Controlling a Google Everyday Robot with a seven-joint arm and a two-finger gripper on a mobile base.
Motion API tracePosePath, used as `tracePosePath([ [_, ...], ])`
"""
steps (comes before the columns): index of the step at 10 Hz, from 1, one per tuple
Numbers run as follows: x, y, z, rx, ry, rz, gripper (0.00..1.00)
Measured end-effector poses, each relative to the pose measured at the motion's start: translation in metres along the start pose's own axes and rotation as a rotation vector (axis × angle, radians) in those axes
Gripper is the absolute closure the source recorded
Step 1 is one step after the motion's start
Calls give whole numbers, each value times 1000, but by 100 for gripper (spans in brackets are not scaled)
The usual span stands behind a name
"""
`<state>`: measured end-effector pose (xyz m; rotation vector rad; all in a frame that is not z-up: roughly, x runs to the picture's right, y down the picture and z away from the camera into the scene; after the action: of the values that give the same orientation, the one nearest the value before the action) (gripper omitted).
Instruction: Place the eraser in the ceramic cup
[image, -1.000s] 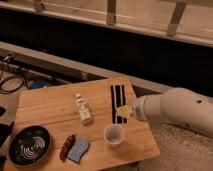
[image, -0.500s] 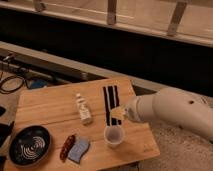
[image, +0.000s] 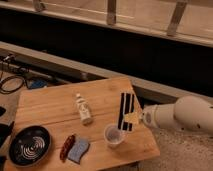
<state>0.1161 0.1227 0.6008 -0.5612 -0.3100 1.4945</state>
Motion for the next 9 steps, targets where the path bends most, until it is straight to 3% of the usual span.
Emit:
tracePosePath([
  [3,9,0,20,-27,19,15,94],
  [6,20,0,49,-43,76,31,94],
  [9,38,-6,69,-48,259,58,94],
])
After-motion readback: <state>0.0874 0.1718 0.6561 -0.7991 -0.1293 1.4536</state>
